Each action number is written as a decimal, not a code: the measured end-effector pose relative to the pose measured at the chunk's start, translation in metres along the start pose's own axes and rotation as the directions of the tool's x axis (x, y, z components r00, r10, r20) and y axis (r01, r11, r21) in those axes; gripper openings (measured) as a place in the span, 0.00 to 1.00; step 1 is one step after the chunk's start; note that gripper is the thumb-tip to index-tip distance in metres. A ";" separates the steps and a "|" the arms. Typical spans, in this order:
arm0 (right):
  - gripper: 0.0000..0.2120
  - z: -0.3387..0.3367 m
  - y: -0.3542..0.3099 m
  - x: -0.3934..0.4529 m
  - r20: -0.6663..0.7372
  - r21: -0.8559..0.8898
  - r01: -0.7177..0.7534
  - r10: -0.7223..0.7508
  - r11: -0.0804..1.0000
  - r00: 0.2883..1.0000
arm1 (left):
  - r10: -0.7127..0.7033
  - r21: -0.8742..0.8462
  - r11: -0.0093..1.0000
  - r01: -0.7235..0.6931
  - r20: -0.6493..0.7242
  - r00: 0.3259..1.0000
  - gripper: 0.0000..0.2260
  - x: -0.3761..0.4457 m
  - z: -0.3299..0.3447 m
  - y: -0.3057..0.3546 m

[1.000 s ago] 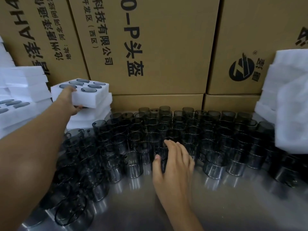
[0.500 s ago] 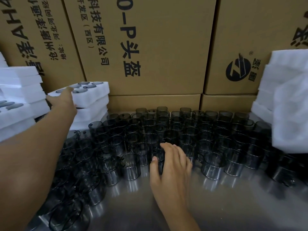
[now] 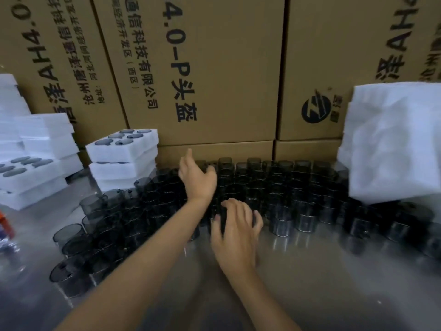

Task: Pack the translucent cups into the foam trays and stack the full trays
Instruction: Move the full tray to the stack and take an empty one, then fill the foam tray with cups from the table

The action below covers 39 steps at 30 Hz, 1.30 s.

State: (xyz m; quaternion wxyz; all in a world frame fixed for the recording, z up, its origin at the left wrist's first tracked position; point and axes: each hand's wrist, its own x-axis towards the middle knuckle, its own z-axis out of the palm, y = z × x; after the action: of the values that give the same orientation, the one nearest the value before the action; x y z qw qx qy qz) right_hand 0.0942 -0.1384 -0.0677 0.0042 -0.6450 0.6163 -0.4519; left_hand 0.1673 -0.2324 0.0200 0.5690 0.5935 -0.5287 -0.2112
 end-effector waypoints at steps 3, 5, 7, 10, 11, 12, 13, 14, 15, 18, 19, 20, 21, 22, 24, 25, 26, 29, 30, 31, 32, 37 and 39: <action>0.17 -0.020 0.019 -0.009 0.069 -0.001 0.039 -0.039 0.999 0.997 | 0.018 -0.069 0.998 -0.004 0.208 0.978 0.27 -0.055 0.020 0.021; 0.16 -0.046 0.046 -0.011 0.014 0.026 -0.012 0.012 1.000 1.000 | 0.045 -0.118 0.993 -0.005 0.340 0.939 0.24 -0.083 0.035 0.035; 0.16 -0.078 0.075 -0.013 -0.049 0.012 -0.053 0.053 0.999 0.997 | 0.056 -0.113 0.994 -0.004 0.464 0.884 0.25 -0.103 0.057 0.053; 0.17 -0.127 0.114 -0.016 -0.145 -0.048 -0.106 0.098 0.993 0.985 | 0.006 -0.076 0.996 0.055 0.637 0.771 0.33 -0.127 0.095 0.079; 0.18 -0.142 0.123 -0.015 -0.170 -0.048 -0.133 0.123 0.990 0.978 | -0.003 -0.068 0.996 0.065 0.670 0.742 0.36 -0.132 0.109 0.088; 0.18 -0.156 0.131 -0.013 -0.196 -0.030 -0.161 0.152 0.987 0.969 | -0.002 -0.064 0.996 0.065 0.694 0.720 0.39 -0.138 0.123 0.095; 0.17 -0.170 0.138 -0.011 -0.229 0.002 -0.184 0.180 0.983 0.957 | 0.005 -0.060 0.997 0.055 0.714 0.701 0.41 -0.143 0.137 0.101; 0.17 -0.183 0.143 -0.008 -0.272 0.038 -0.202 0.204 0.979 0.940 | 0.016 -0.053 0.998 0.032 0.727 0.687 0.43 -0.147 0.150 0.107; 0.18 -0.194 0.146 -0.003 -0.326 0.072 -0.213 0.225 0.974 0.918 | 0.039 -0.048 0.999 -0.005 0.732 0.680 0.43 -0.150 0.162 0.114; 0.18 -0.220 0.158 0.009 -0.461 0.207 -0.239 0.310 0.949 0.831 | 0.192 -0.080 0.978 -0.193 0.709 0.679 0.39 -0.159 0.194 0.127; 0.18 -0.225 0.162 0.012 -0.466 0.262 -0.254 0.353 0.931 0.812 | 0.236 -0.067 0.961 -0.269 0.706 0.668 0.38 -0.162 0.203 0.129; 0.18 -0.229 0.166 0.016 -0.445 0.315 -0.280 0.402 0.907 0.801 | 0.265 -0.041 0.941 -0.336 0.705 0.657 0.36 -0.166 0.210 0.130; 0.20 -0.232 0.169 0.020 -0.406 0.364 -0.312 0.450 0.878 0.795 | 0.284 -0.015 0.924 -0.383 0.699 0.657 0.33 -0.170 0.217 0.130; 0.22 -0.234 0.171 0.024 -0.360 0.409 -0.340 0.492 0.847 0.793 | 0.293 -0.006 0.918 -0.396 0.683 0.669 0.30 -0.174 0.223 0.128; 0.27 -0.239 0.175 0.031 -0.284 0.480 -0.378 0.548 0.791 0.786 | 0.297 -0.043 0.937 -0.348 0.624 0.723 0.20 -0.183 0.231 0.127; 0.28 -0.241 0.176 0.034 -0.269 0.499 -0.386 0.562 0.776 0.782 | 0.301 -0.073 0.944 -0.322 0.590 0.749 0.16 -0.187 0.232 0.127; 0.27 -0.243 0.177 0.036 -0.268 0.512 -0.385 0.568 0.768 0.778 | 0.313 -0.100 0.945 -0.312 0.561 0.766 0.14 -0.191 0.231 0.128; 0.24 -0.247 0.178 0.037 -0.272 0.544 -0.346 0.551 0.764 0.789 | 0.387 -0.103 0.917 -0.385 0.466 0.796 0.15 -0.201 0.224 0.129; 0.23 -0.247 0.177 0.036 -0.264 0.552 -0.334 0.539 0.764 0.800 | 0.420 -0.077 0.900 -0.428 0.413 0.808 0.15 -0.204 0.218 0.129; 0.23 -0.248 0.174 0.034 -0.254 0.561 -0.320 0.527 0.764 0.811 | 0.449 -0.038 0.883 -0.469 0.364 0.816 0.14 -0.207 0.212 0.130; 0.23 -0.248 0.171 0.032 -0.250 0.571 -0.303 0.513 0.763 0.821 | 0.476 0.009 0.862 -0.506 0.326 0.817 0.13 -0.209 0.204 0.131; 0.13 -0.248 0.149 0.018 -0.191 0.634 -0.266 0.480 0.726 0.856 | 0.576 0.221 0.756 -0.616 0.225 0.786 0.16 -0.222 0.145 0.127; 0.12 -0.249 0.140 0.010 -0.069 0.655 -0.305 0.456 0.692 0.887 | 0.597 0.287 0.714 -0.639 0.228 0.769 0.17 -0.230 0.116 0.117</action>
State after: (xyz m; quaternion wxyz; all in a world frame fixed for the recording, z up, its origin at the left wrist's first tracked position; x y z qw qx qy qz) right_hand -0.1644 -0.0429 0.0068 0.2423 -0.4072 0.5471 -0.6900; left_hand -0.0573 -0.0615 0.0140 0.4598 0.4595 -0.7580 0.0535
